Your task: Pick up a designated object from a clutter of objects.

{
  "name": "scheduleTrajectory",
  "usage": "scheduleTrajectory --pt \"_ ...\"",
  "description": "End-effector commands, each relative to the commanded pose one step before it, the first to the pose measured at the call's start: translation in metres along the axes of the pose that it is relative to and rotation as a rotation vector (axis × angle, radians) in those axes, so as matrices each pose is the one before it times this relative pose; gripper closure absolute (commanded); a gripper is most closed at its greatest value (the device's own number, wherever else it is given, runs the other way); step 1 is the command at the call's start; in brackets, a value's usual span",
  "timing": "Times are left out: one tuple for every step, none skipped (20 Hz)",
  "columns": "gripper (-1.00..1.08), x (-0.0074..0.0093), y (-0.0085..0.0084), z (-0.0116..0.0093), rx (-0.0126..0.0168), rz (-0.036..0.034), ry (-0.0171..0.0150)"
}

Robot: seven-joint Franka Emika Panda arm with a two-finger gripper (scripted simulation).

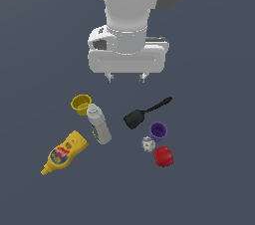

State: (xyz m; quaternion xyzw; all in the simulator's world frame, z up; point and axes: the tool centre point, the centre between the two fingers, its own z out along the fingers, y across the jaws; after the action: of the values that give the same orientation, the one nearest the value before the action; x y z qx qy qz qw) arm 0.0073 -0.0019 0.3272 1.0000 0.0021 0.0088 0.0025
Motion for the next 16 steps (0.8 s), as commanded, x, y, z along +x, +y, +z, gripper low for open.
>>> scheduleTrajectory --pt "-0.20 0.00000 0.00001 0.00000 0.00000 0.00000 0.00000" --pt "-0.20 0.00014 -0.00069 0.00022 0.00048 -0.00147 0.00010" --pt "-0.20 0.00040 -0.00199 0.00062 0.00146 -0.00428 0.00027" --pt "-0.20 0.00061 -0.00315 0.00097 0.00237 -0.00683 0.00043" --pt "-0.20 0.00067 -0.00353 0.00107 0.00277 -0.00779 0.00048" --pt "-0.20 0.00040 -0.00225 0.00063 0.00192 -0.00517 0.00031" --pt "-0.20 0.00013 -0.00087 0.00020 0.00089 -0.00222 0.00013" --pt "-0.20 -0.00004 0.00004 -0.00007 0.00000 0.00000 0.00000" --pt "-0.20 -0.00001 0.00050 -0.00001 -0.00068 0.00155 -0.00008" --pt "-0.20 0.00025 -0.00015 0.00042 -0.00097 0.00120 -0.00003" --pt "-0.20 0.00046 -0.00049 0.00077 -0.00144 0.00149 -0.00001" --pt "-0.20 0.00060 -0.00057 0.00100 -0.00198 0.00216 -0.00001" --pt "-0.20 0.00071 -0.00063 0.00121 -0.00246 0.00279 -0.00001" --pt "-0.20 0.00084 -0.00073 0.00143 -0.00298 0.00341 0.00002" --pt "-0.20 0.00097 -0.00089 0.00167 -0.00341 0.00388 0.00006" --pt "-0.20 0.00110 -0.00107 0.00192 -0.00389 0.00438 0.00012"
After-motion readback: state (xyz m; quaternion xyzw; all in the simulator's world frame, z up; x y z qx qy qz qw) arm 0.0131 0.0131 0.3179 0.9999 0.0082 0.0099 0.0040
